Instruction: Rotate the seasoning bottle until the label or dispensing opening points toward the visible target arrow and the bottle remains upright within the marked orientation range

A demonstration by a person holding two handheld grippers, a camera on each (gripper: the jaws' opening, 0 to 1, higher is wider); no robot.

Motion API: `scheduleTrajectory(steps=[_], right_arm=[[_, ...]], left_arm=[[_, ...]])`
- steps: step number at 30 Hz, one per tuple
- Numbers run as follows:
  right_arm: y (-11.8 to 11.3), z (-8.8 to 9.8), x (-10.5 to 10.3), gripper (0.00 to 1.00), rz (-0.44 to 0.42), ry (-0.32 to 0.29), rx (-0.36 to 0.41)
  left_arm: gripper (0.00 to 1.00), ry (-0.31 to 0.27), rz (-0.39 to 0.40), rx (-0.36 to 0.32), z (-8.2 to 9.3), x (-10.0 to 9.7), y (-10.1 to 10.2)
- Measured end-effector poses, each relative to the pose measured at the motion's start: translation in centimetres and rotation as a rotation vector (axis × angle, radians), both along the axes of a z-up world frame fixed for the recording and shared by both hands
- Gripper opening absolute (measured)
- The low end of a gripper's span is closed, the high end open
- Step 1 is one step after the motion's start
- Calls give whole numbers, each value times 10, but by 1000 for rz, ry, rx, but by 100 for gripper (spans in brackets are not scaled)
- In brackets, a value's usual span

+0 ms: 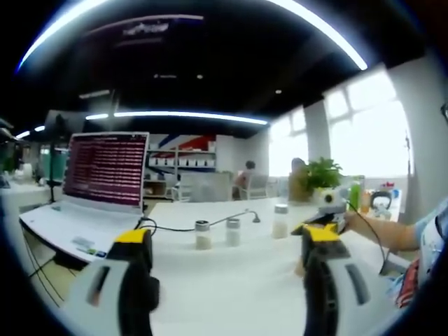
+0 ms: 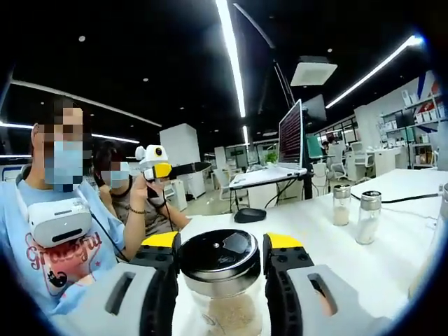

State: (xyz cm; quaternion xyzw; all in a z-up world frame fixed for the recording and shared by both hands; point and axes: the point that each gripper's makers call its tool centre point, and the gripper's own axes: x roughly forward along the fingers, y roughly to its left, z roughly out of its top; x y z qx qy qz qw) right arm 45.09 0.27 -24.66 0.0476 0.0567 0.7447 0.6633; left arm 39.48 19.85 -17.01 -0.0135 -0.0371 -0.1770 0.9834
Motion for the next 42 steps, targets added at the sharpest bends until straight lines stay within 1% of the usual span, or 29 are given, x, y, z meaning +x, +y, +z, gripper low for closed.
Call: scheduleTrajectory(steps=[3,5,8,10,12,15,18,20,23,31,33,36,39,42], right_arm=[[0,0,0,46,-5,-1,6],[0,0,-1,46,-16,2,-5],[1,-1,-1,46,-29,-31,-27],[1,-1,0,45,-39,-35,-32],[2,-2,3,45,-70,-58,-49],[4,-3,2,45,-76,-78,-56],[3,-3,4,44,-82,-83,-52],[3,-3,6,44,-107,-77,-51],[4,-3,8,44,-147,-87,-78],[4,-5,11,44,-184,-92,-97],[4,-5,10,44,-190,-91,-89],[4,-5,11,44,-217,-95,-87],[5,-5,13,44,-242,-96,-91],[4,-5,13,44,-241,-93,-85]], left_arm=[[94,2,10,0,0,0,2],[94,3,11,1,-1,-1,2],[94,3,4,0,0,-2,1],[94,2,-1,3,0,-2,0],[94,-10,5,-6,3,-2,2],[94,-10,14,-11,3,-3,5],[94,-11,17,-5,3,-4,5],[94,-9,15,5,2,-3,3],[94,-5,5,5,1,-2,1],[93,10,13,0,-1,1,3],[93,3,20,-13,1,1,4],[93,3,19,7,0,0,3],[93,2,13,1,0,0,1],[93,3,4,8,0,0,0]])
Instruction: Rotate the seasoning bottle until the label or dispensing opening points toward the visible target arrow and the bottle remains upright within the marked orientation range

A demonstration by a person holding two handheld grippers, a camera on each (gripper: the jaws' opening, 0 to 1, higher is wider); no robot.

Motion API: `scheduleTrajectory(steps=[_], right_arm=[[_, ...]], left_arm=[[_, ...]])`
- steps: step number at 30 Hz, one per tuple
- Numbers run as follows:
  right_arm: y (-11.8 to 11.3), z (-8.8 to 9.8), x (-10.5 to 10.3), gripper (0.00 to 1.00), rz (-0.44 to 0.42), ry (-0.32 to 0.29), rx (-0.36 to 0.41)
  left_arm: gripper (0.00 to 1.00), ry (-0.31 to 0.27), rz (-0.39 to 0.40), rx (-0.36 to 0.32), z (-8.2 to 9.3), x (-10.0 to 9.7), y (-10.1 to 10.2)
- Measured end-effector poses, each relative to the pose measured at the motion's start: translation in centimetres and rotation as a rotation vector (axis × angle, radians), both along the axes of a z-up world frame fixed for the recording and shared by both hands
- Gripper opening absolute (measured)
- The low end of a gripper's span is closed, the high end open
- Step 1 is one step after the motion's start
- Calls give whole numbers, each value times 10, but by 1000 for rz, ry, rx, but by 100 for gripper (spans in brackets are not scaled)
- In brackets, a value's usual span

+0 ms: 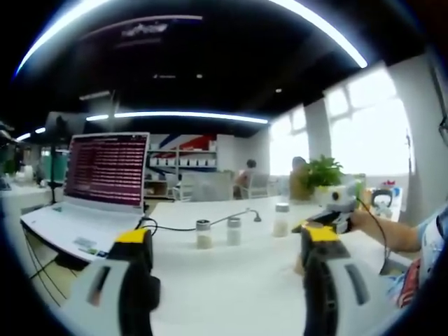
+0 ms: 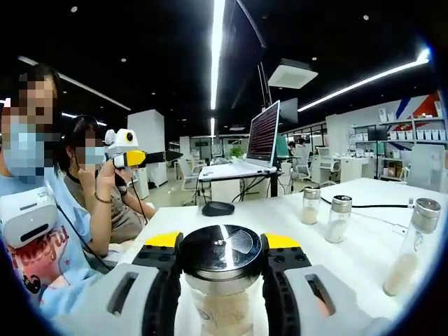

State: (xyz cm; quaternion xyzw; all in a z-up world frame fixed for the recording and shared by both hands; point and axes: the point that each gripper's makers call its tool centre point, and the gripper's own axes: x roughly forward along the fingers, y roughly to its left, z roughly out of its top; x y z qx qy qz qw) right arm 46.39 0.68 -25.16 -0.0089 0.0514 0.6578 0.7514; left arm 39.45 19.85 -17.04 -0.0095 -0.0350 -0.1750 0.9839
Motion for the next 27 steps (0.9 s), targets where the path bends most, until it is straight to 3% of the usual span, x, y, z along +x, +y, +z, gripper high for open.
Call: scheduleTrajectory(steps=[9,12,27], right_arm=[[0,0,3,44,-51,4,3],[0,0,4,44,-78,-3,8],[-1,-1,9,44,-172,-3,5]], left_arm=[[92,-6,6,-15,1,1,2],[92,-8,19,24,0,2,2],[91,-6,15,31,1,1,2]])
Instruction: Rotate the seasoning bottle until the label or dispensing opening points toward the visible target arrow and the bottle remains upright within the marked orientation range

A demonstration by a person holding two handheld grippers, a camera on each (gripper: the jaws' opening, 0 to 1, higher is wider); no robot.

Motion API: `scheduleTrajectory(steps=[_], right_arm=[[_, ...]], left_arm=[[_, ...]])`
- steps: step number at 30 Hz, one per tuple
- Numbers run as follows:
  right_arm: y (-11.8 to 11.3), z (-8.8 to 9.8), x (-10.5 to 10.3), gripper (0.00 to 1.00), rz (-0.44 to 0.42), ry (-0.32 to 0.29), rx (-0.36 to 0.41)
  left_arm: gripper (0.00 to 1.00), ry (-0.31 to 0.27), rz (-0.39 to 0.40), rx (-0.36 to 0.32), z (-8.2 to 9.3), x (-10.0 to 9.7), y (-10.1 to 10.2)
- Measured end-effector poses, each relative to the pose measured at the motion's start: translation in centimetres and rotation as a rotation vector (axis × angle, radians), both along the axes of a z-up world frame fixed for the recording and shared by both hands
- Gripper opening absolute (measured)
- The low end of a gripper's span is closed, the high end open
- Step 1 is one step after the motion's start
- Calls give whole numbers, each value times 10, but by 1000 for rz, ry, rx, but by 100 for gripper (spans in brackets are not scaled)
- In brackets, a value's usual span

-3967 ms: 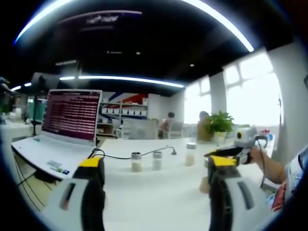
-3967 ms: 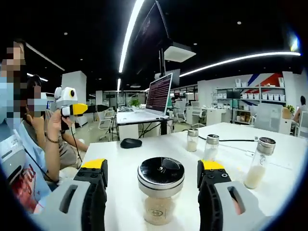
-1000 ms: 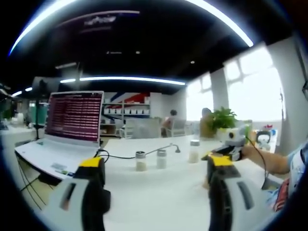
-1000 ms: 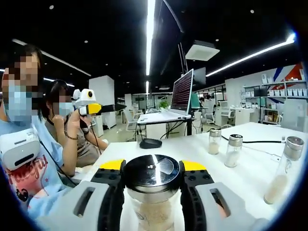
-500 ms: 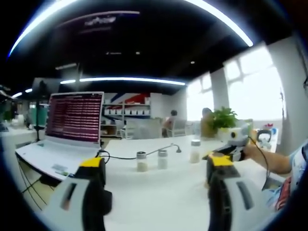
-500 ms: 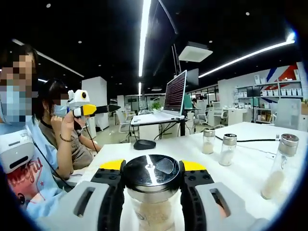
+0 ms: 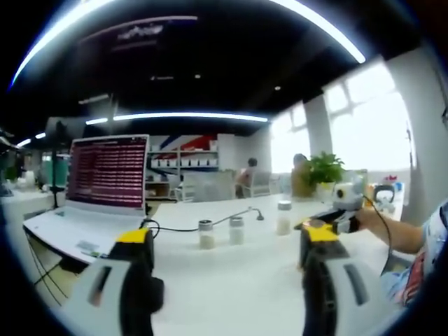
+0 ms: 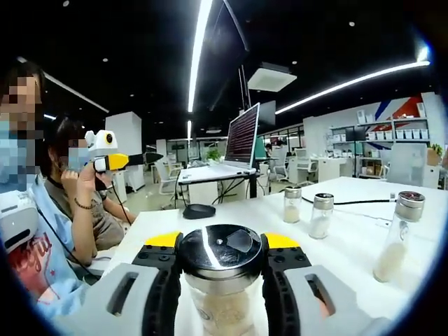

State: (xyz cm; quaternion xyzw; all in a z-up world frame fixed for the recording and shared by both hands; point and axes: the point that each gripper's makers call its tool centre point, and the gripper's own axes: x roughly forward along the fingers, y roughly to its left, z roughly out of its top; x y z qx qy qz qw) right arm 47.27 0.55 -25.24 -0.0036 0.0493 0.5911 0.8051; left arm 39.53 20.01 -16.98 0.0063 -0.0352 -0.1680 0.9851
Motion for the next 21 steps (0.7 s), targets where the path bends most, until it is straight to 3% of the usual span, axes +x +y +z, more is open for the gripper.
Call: scheduleTrajectory(steps=[21], right_arm=[[-2,-2,8,44,-110,-2,-8]], left_arm=[[91,1,-13,-22,-1,-1,0]])
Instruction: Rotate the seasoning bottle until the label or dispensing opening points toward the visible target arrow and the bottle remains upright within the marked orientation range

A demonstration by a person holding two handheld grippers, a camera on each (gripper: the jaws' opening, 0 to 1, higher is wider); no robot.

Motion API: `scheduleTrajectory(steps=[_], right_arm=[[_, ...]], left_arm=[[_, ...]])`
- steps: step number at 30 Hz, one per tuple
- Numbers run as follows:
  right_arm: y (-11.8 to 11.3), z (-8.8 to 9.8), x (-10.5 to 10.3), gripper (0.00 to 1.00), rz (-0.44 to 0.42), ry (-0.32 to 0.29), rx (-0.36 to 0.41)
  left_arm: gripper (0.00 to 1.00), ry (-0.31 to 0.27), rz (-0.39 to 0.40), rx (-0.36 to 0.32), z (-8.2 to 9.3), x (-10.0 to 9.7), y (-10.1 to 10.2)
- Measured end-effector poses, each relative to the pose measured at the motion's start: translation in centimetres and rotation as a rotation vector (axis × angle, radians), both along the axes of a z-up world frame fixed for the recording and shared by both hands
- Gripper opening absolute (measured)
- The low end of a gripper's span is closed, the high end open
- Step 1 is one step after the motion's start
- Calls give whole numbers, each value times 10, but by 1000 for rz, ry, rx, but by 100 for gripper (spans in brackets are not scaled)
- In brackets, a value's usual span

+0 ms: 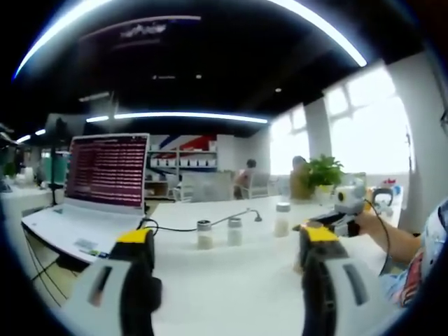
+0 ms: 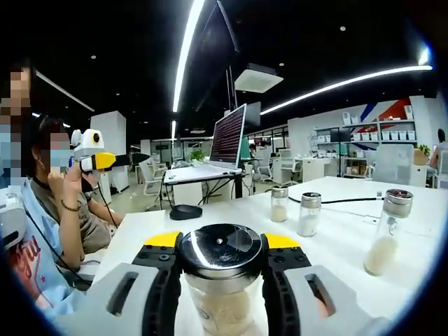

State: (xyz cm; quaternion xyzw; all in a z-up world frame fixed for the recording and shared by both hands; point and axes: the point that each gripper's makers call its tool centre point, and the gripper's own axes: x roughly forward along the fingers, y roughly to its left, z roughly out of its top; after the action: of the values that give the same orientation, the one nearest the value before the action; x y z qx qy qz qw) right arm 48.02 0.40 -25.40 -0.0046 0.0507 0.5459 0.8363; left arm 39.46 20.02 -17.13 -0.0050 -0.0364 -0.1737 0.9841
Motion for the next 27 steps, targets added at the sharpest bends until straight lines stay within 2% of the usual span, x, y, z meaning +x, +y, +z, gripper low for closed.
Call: scheduleTrajectory(steps=[6,27], right_arm=[[-1,0,4,43,-44,-10,2],[-4,-1,9,43,-184,-27,-28]], left_arm=[[91,-6,-34,-19,2,-2,-6],[91,1,-4,-14,-1,-2,-1]])
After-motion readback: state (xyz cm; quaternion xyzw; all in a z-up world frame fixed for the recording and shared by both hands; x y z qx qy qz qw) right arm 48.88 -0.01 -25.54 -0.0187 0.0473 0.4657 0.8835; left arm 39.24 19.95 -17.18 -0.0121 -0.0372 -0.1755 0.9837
